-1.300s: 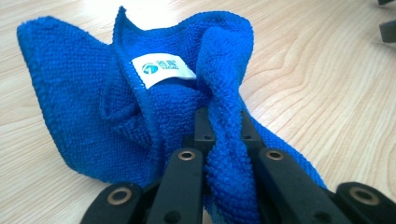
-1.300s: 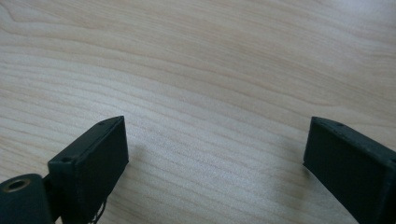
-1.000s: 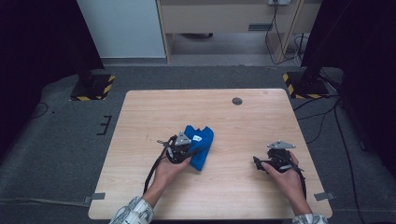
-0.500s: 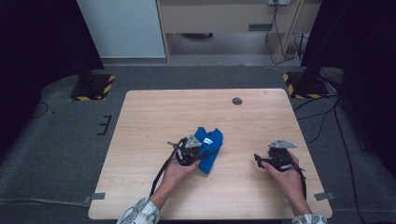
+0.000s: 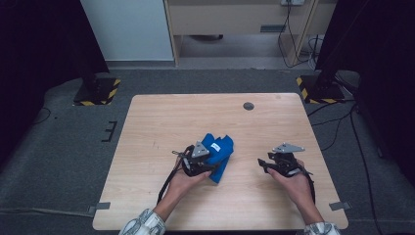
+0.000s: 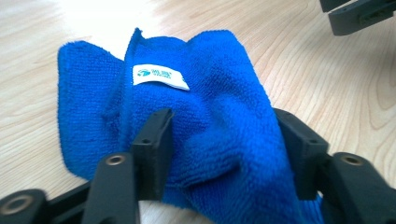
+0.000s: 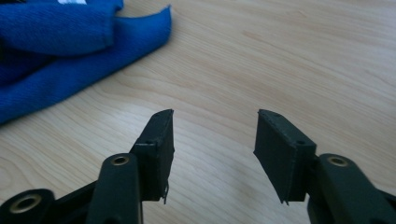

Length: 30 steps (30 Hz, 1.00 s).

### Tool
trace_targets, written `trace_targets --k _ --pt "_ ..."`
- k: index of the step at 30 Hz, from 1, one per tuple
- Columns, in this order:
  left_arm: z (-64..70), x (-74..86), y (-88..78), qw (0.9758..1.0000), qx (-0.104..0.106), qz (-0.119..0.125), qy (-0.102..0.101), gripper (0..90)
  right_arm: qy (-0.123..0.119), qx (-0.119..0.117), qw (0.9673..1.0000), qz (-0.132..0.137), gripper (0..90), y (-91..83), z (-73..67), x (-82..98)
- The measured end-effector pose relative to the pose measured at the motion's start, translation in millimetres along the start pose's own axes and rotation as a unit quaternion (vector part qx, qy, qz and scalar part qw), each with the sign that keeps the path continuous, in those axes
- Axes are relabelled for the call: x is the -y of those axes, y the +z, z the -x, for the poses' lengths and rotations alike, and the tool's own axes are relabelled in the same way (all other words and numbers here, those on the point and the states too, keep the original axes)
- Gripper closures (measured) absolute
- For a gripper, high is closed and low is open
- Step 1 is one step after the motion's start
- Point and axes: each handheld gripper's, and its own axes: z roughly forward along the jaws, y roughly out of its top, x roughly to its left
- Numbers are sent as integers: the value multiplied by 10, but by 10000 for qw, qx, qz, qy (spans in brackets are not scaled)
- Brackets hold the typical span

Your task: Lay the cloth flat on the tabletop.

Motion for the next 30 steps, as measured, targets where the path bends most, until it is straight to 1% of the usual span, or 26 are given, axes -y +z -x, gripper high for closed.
trace_targets --k 1,3,4,5,7,8,9,10,11,13,14,15,16,19,21,22,23,24,25,27,29,30 --pt "-3 5 -39 10000 28 57 -4 398 -1 -60 10000 5 499 4 -26 -25" --pt "-9 6 -123 9999 4 131 37 390 -81 -138 9999 33 527 26 -75 -74" --pt "-16 3 -166 9998 5 194 24 383 -83 -171 9998 32 540 38 -106 -98" --pt "-24 -2 -208 9997 41 239 9 383 -154 -208 9997 37 553 54 -125 -121" --pt "-36 -17 -280 9994 78 338 3 380 -191 -294 9994 30 584 92 -181 -168" --pt "-41 -25 -313 9992 51 386 0 383 -220 -333 9992 15 603 109 -210 -190" --pt "-41 -25 -313 9992 51 386 0 388 -220 -333 9992 15 603 109 -210 -190" --pt "-56 -33 -350 9990 -2 437 11 388 -244 -372 9990 15 625 129 -234 -214" --pt "-91 -36 -396 9988 -106 486 -5 405 -262 -444 9987 25 662 172 -275 -267" --pt "-158 -28 -434 9983 -223 533 -74 423 -326 -488 9983 37 692 218 -307 -326" --pt "-198 -21 -450 9979 -285 565 -125 446 -337 -544 9979 27 709 237 -320 -359" --pt "-198 -21 -450 9979 -285 565 -125 465 -337 -544 9979 27 709 237 -320 -359" --pt "-277 -3 -470 9973 -376 595 -191 474 -351 -622 9974 28 741 287 -345 -430" --pt "-373 38 -490 9967 -533 563 -249 503 -393 -672 9970 50 773 341 -381 -526" --pt "-423 59 -493 9964 -547 561 -323 523 -430 -707 9966 31 787 373 -418 -594" --pt "-423 59 -493 9964 -547 561 -323 529 -430 -707 9966 31 787 373 -418 -594" --pt "-459 70 -492 9962 -524 583 -386 537 -484 -755 9960 18 788 412 -467 -668" --pt "-468 73 -488 9962 -509 580 -403 541 -501 -764 9958 17 786 422 -479 -692" --pt "-471 76 -481 9963 -513 568 -381 544 -504 -804 9955 17 784 435 -495 -724" --pt "-471 82 -459 9969 -506 514 -328 550 -525 -806 9954 30 778 464 -525 -782" --pt "-476 89 -441 9970 -559 454 -283 559 -520 -833 9952 49 762 496 -547 -833" --pt "-482 93 -434 9970 -569 435 -278 562 -508 -838 9952 15 750 513 -560 -852"
